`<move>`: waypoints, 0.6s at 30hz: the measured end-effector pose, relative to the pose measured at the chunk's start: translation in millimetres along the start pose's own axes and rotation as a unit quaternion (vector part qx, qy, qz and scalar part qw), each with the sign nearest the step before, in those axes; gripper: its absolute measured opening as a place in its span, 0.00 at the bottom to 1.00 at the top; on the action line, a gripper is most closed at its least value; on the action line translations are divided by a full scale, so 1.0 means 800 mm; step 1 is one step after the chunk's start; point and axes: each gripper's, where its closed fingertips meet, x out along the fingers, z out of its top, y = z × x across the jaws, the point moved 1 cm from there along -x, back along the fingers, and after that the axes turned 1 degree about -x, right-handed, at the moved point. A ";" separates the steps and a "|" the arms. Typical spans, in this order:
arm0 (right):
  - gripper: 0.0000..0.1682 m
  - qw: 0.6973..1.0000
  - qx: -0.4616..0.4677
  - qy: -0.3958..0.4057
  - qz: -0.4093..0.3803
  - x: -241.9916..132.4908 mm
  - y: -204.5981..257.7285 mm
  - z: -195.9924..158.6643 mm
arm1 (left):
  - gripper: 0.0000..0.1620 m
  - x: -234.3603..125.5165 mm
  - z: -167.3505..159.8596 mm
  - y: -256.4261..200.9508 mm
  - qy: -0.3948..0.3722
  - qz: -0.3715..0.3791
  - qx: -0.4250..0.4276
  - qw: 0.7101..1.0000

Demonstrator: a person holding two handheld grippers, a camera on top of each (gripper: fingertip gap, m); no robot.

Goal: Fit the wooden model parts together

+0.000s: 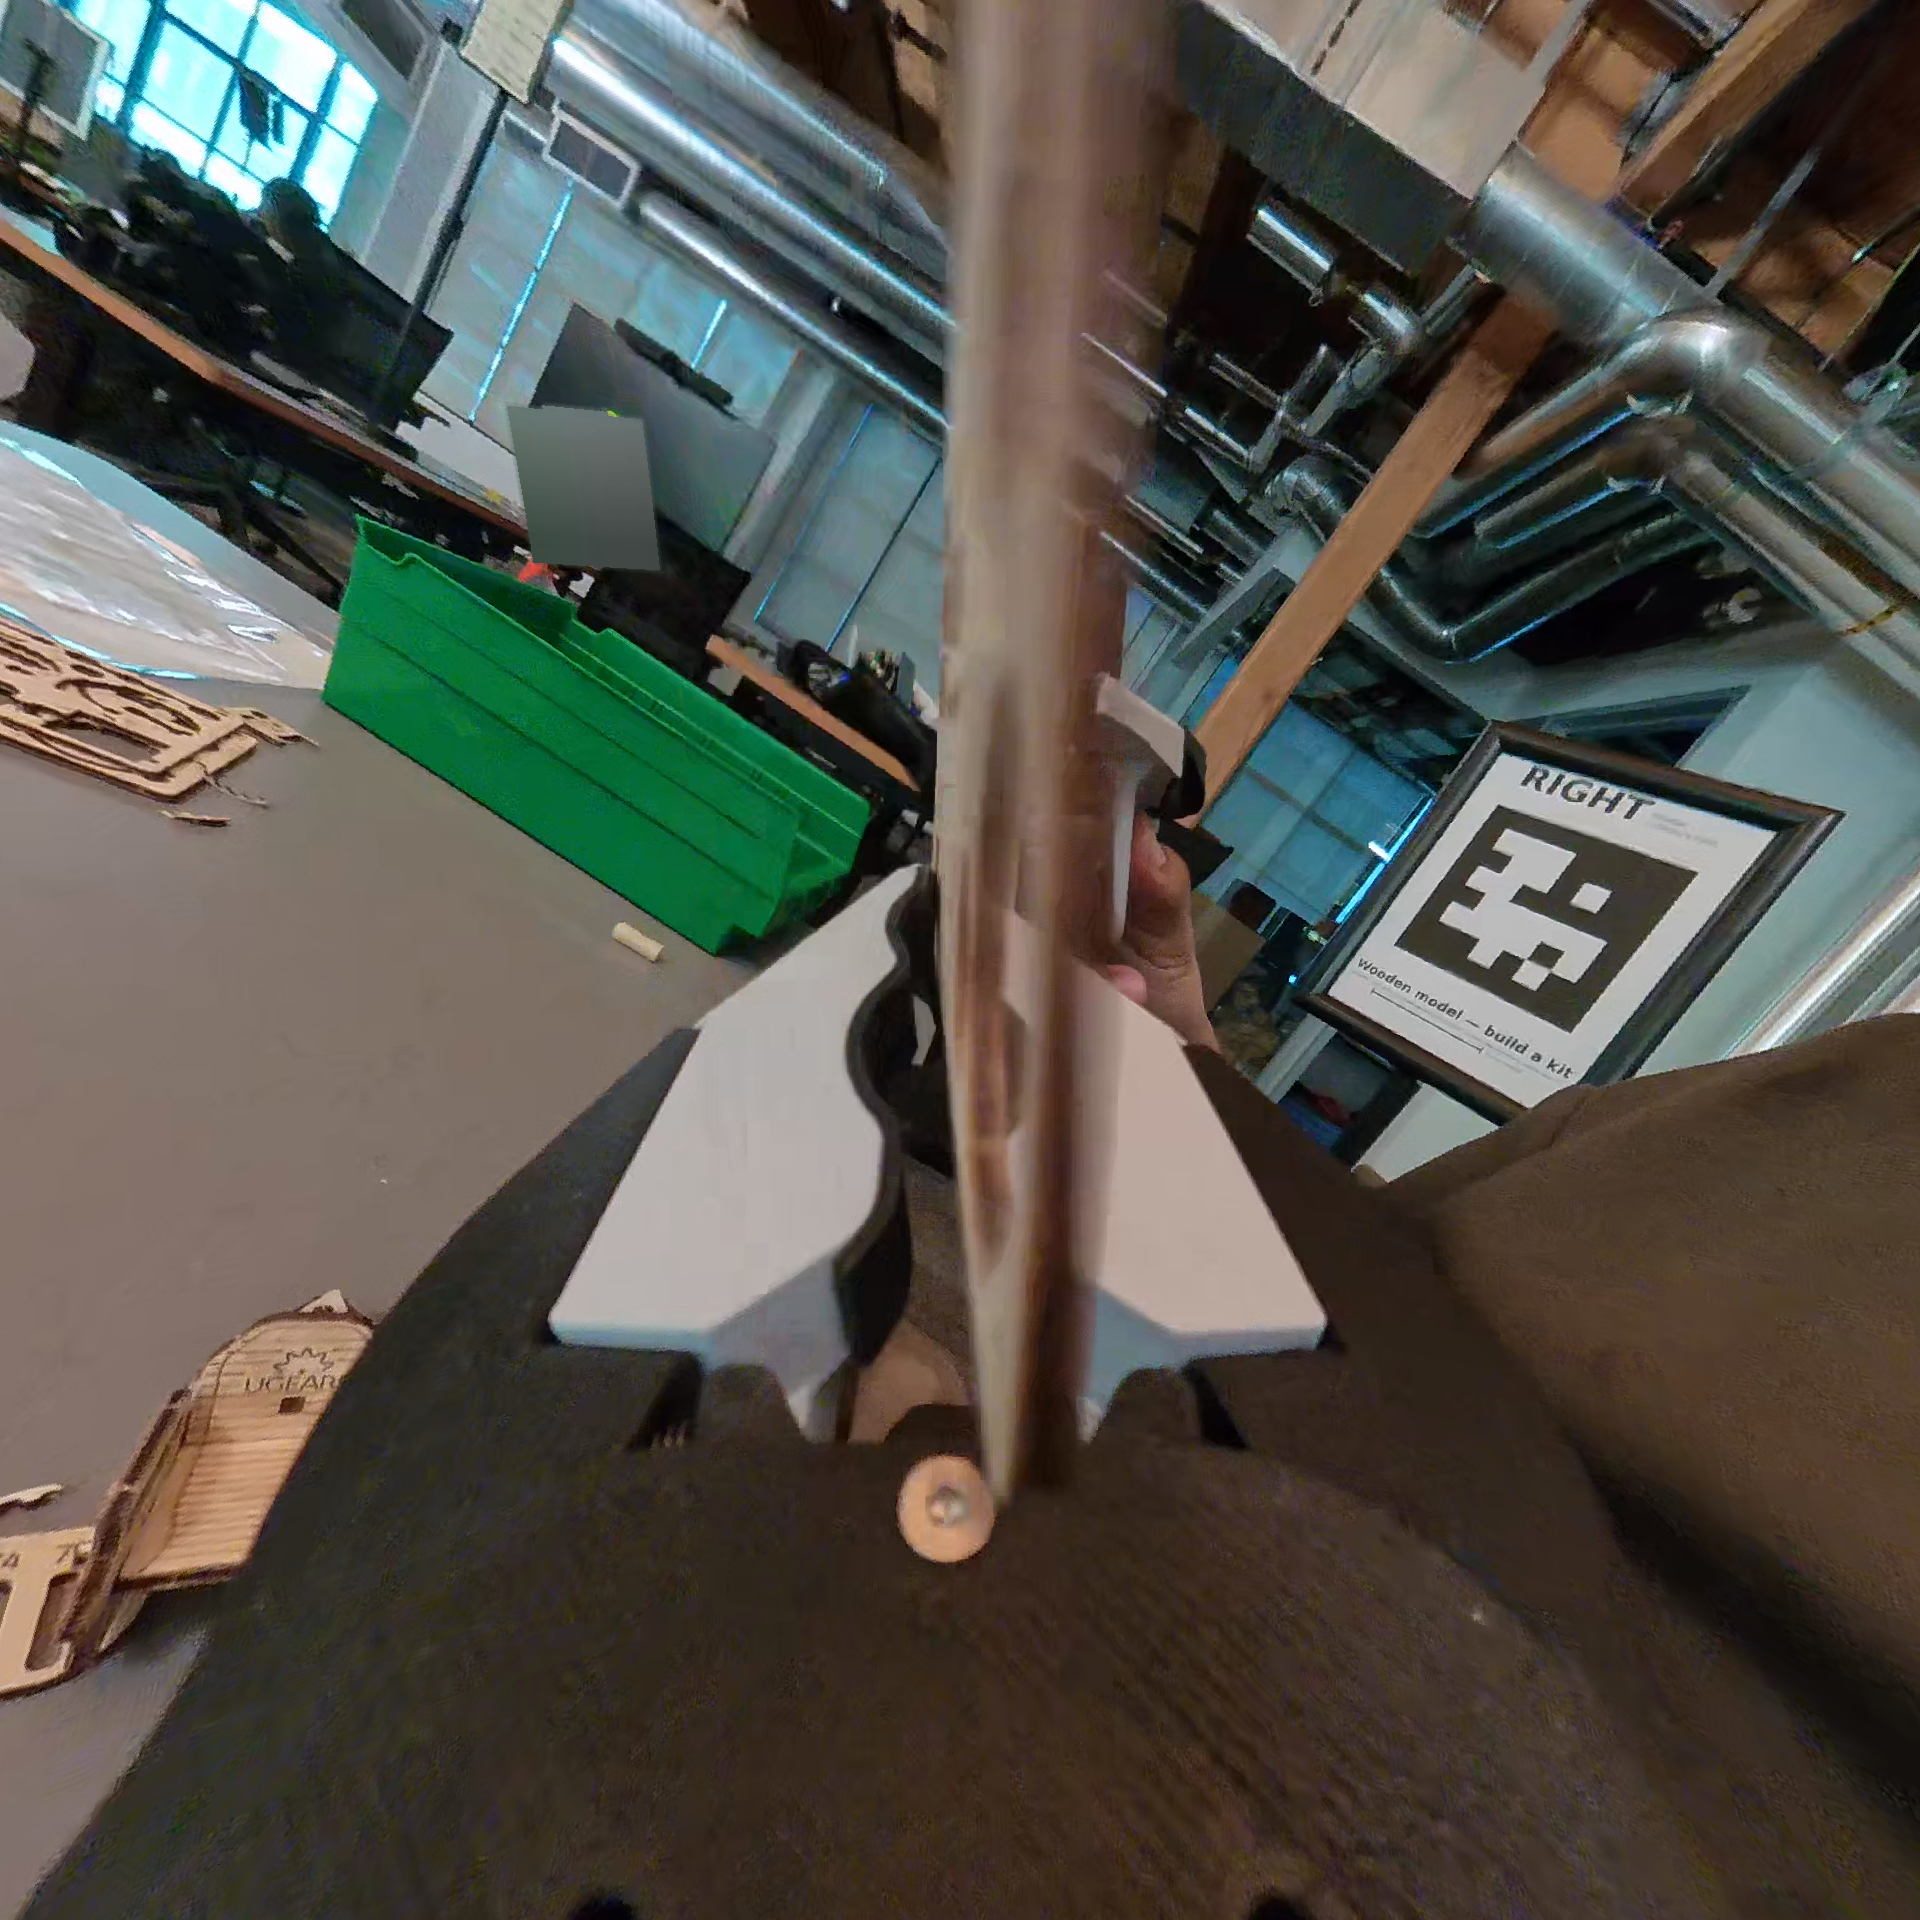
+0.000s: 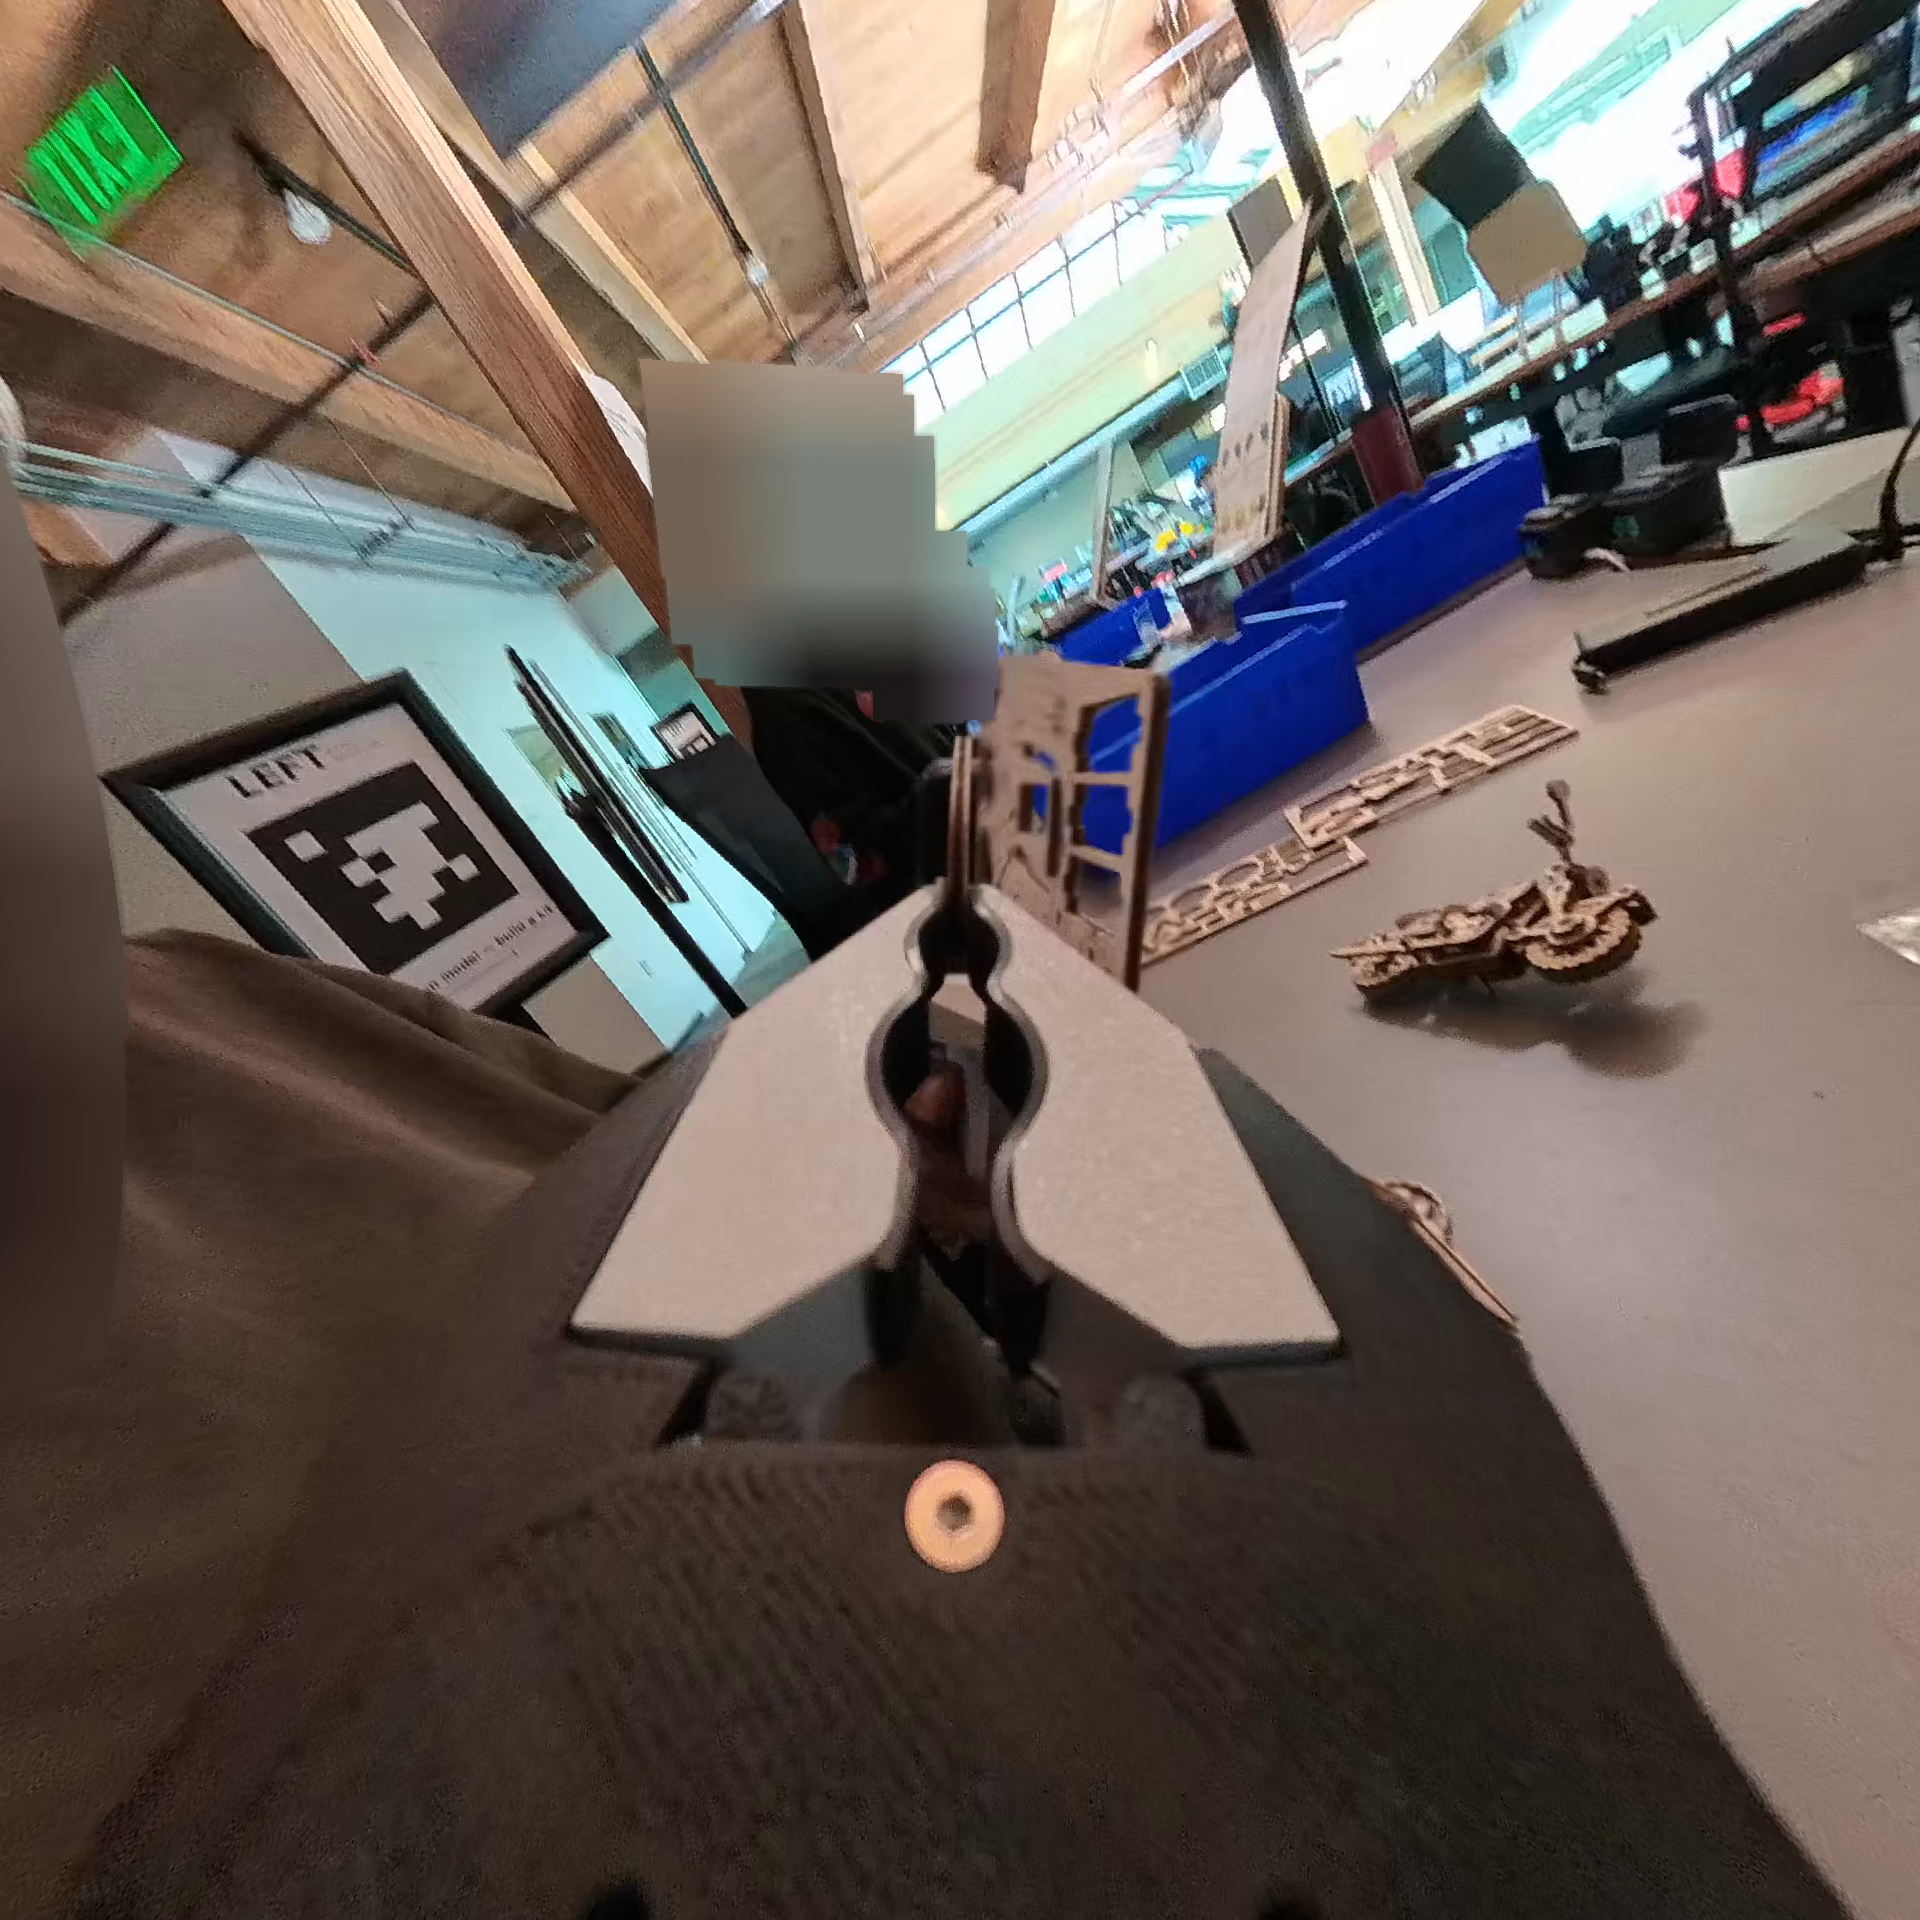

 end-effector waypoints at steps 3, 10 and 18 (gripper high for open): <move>0.00 0.999 0.007 -0.036 0.006 -0.010 0.000 0.017 | 0.00 -0.004 0.007 0.005 -0.014 0.013 -0.006 1.000; 0.00 0.984 -0.099 -0.054 -0.137 -0.077 -0.018 0.064 | 0.00 -0.024 0.010 0.062 0.141 0.168 0.019 0.975; 0.00 0.975 -0.088 -0.072 -0.192 -0.124 -0.045 0.066 | 0.00 0.039 -0.015 0.102 0.454 0.117 -0.073 0.880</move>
